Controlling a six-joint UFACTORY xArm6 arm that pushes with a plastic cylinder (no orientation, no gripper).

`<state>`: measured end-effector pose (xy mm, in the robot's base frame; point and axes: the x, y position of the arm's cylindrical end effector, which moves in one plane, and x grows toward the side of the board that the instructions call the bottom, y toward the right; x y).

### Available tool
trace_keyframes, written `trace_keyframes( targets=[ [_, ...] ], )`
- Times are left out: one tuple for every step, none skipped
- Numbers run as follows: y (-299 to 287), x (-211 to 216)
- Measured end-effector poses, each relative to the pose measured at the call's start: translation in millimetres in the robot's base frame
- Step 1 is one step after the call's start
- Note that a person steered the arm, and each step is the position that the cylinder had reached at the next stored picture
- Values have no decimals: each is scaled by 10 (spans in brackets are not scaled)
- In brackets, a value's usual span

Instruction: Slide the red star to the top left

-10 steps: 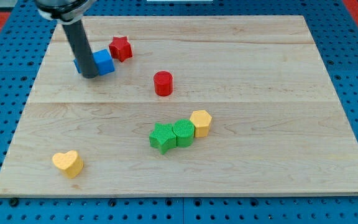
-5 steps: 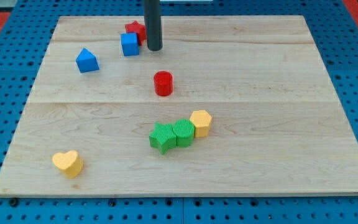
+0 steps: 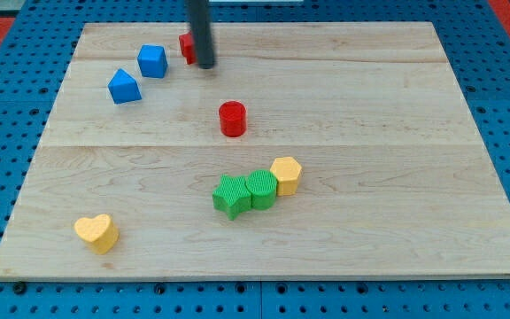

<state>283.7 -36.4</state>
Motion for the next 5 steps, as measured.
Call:
trace_keyframes(
  targets=[
    [-216, -234],
    [-581, -239],
    [-747, -322],
    [-1134, -401],
    [-1450, -409]
  ],
)
